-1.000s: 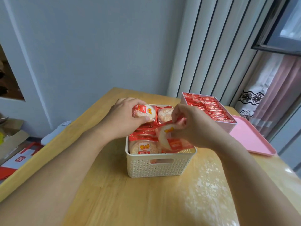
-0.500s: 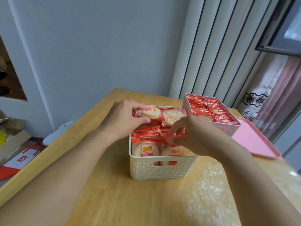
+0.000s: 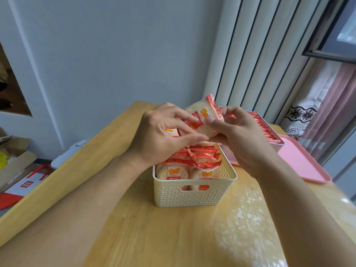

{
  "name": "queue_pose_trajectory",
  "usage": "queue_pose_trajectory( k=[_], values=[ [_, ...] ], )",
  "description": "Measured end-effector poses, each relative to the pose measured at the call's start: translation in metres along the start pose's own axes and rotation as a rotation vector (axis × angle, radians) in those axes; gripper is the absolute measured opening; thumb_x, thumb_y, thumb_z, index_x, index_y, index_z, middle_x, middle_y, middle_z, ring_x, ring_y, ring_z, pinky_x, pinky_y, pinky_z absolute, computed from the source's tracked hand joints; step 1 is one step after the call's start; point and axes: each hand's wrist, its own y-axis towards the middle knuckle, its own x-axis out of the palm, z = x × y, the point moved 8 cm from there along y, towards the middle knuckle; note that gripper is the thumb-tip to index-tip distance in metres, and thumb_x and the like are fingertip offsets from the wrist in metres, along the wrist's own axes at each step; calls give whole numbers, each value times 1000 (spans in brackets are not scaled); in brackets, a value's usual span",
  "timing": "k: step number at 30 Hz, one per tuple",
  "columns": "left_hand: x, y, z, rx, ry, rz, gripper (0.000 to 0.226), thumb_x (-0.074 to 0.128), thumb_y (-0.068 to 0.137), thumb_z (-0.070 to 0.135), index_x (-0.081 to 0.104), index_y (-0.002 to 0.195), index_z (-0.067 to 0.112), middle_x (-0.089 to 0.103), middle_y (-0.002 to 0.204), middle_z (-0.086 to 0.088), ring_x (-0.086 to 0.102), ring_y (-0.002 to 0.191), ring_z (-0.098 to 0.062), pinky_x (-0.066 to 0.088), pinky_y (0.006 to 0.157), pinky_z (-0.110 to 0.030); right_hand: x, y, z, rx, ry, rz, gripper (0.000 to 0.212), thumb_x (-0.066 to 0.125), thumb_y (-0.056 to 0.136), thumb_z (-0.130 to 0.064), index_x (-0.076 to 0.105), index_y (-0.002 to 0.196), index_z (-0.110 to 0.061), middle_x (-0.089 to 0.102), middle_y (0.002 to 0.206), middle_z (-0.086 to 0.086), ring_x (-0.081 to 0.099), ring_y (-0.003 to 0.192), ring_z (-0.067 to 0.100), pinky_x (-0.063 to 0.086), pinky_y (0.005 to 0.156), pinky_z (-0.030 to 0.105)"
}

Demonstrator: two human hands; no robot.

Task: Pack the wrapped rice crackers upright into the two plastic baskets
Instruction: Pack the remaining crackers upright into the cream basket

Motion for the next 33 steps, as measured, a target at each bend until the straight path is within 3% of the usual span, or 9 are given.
queue_pose_trajectory(
  k=[2,5,9,12,16,23,27,31,33],
  values=[
    [-11,-1,-8,-113,-60,101,23,71,91,34,80,82,15,77,92,4,69,90,-11,52,84,-31,-2,1,0,-24,-171,-9,25,70,91,-14,55,109,-8,77,98,8,77,82,22,64,72,40],
    [-25,-9,-49,-455,52,226,19,68,92,33,76,103,20,73,105,9,65,104,-7,50,96,-31,11,-1,5,-34,-404,-200,22,73,88,-14,61,105,-11,75,101,3,76,88,19,64,73,40],
    [-9,-41,-113,-936,70,9,61,71,87,50,55,139,21,55,141,4,52,130,-13,42,109,-33,39,-7,23,-148,-769,-389,23,82,82,-14,67,97,-23,72,96,-10,70,89,6,59,77,24],
    [5,-60,-126,-1098,-31,-82,74,71,87,54,46,147,19,51,146,3,52,129,-14,41,98,-29,51,-7,40,-147,-926,-396,21,88,75,-21,73,90,-26,71,87,-16,67,78,2,53,68,16],
    [9,-67,-130,-1135,-34,-134,64,72,87,50,56,139,17,63,133,2,61,114,-13,46,91,-30,51,-3,49,-120,-1063,-351,16,89,72,-28,80,86,-27,72,84,-14,64,71,3,47,57,12],
    [6,-60,-123,-1078,-69,-69,30,75,89,35,70,115,22,71,96,6,70,87,-10,55,78,-30,47,-7,44,-102,-1071,-434,15,74,88,-41,79,101,-37,72,92,-16,66,77,5,52,59,17],
    [2,-56,-117,-1026,-32,-35,25,70,93,30,67,117,24,71,92,6,72,84,-12,59,74,-34,33,0,28,-185,-994,-241,17,71,90,-42,78,104,-35,72,93,-20,67,74,0,54,57,18],
    [-8,-41,-103,-952,-201,189,22,70,94,19,67,115,19,73,92,9,71,79,-2,49,58,-10,22,6,19,-246,-942,-74,28,71,89,-48,74,112,-32,69,92,-18,67,74,0,55,57,22],
    [-11,-32,-88,-913,-337,288,24,72,92,17,67,116,14,75,94,7,72,77,1,49,59,-9,16,7,18,-200,-835,-36,39,67,86,-58,69,117,-33,70,92,-16,69,71,-1,52,53,18]
  ],
)
